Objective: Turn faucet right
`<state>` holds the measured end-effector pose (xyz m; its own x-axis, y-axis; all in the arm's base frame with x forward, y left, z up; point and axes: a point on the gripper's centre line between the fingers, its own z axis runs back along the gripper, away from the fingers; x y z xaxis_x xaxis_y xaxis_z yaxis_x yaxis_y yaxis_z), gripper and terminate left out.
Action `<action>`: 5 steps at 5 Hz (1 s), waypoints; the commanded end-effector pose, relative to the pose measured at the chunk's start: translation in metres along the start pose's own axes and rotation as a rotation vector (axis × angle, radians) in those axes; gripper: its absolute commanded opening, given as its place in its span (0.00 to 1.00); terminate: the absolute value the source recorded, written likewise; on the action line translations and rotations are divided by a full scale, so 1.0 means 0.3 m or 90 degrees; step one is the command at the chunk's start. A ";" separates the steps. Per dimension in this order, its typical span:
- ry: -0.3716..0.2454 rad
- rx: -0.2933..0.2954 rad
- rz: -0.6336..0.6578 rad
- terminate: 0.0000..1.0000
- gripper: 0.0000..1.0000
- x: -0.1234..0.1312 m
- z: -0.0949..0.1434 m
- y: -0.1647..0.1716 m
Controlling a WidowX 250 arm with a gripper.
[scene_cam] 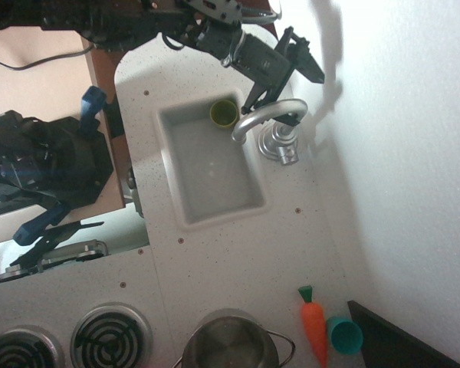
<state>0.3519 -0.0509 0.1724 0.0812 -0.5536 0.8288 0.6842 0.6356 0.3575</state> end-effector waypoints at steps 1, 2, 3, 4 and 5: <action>0.000 0.000 0.000 0.00 1.00 0.000 0.000 0.000; -0.044 0.001 0.130 0.00 1.00 0.074 -0.012 -0.027; -0.004 0.047 0.251 0.00 1.00 0.142 0.010 -0.062; -0.162 0.068 0.256 0.00 1.00 0.219 0.002 -0.078; -0.186 0.063 0.339 0.00 1.00 0.269 -0.023 -0.119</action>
<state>0.3430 -0.1154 0.2150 0.2271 0.0039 0.9739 0.4997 0.8578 -0.1200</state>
